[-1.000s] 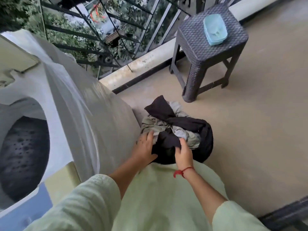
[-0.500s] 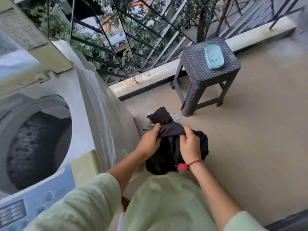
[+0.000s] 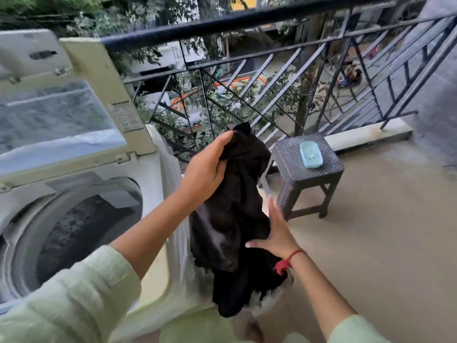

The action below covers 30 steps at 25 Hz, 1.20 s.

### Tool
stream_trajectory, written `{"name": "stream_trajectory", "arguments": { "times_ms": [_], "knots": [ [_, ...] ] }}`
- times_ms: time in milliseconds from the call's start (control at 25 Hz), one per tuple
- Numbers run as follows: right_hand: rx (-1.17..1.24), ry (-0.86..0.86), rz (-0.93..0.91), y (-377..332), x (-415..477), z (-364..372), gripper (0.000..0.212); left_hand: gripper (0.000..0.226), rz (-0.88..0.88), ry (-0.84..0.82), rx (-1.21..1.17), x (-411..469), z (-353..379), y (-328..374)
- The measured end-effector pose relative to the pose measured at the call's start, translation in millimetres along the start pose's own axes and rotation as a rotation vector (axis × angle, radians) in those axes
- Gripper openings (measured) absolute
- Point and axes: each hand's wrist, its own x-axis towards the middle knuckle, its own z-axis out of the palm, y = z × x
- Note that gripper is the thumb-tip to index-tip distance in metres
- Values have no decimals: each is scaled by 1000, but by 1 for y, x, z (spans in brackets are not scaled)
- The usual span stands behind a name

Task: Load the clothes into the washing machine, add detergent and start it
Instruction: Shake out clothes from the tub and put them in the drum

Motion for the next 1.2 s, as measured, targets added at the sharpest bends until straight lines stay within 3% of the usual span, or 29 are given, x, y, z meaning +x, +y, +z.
{"name": "stream_trajectory", "arguments": {
  "times_ms": [80, 120, 200, 240, 280, 360, 480, 600, 680, 760, 800, 880, 920, 960, 1000, 1040, 1080, 1160, 1200],
  "knots": [
    [-42, -127, 30, 0, 9, 42, 125, 50, 100, 82, 51, -3, -40, -2],
    [-14, -151, 29, -3, 13, 60, 103, 44, 140, 109, 108, -9, -62, -6],
    [9, 47, 49, -19, 16, 85, 44, 35, 231, 81, 355, -25, -109, -21],
    [45, 202, 83, -36, 18, 89, 32, 30, 280, 13, 488, -38, -132, -34],
    [121, 348, 114, -56, 22, 88, 33, 29, 297, -86, 580, -54, -151, -47],
    [298, 575, 83, -119, 33, 73, 43, 54, 221, -263, 702, -94, -183, -76],
    [361, 767, -298, -235, 40, 52, 54, 68, 6, -389, 848, -140, -216, -122],
    [314, 628, -708, -356, 32, 72, 51, 50, -160, -247, 920, -153, -269, -162],
    [238, 460, -790, -407, 30, 104, 51, 42, -208, -169, 981, -156, -304, -183],
    [87, 169, -691, -423, 40, 143, 56, 51, -240, -211, 1036, -169, -329, -206],
    [-68, -100, -609, -417, 49, 158, 56, 60, -299, -309, 1046, -175, -334, -216],
    [-393, -695, -472, -397, 63, 177, 58, 76, -542, -682, 1012, -188, -336, -238],
    [-429, -796, -420, -384, 71, 179, 60, 80, -674, -908, 922, -194, -334, -248],
    [-423, -683, -394, -368, 83, 176, 63, 81, -760, -1057, 807, -196, -330, -256],
    [-452, -407, -338, -348, 101, 168, 71, 82, -780, -1102, 720, -196, -325, -262],
    [-514, -126, -213, -331, 114, 160, 83, 82, -755, -1080, 675, -195, -319, -269],
    [-530, 43, -35, -314, 125, 153, 97, 82, -701, -1025, 662, -193, -311, -274],
    [-312, 43, 221, -280, 143, 154, 109, 79, -583, -935, 675, -186, -294, -284],
    [-195, 3, 261, -267, 147, 162, 103, 77, -528, -899, 678, -182, -286, -285]
  ]
}}
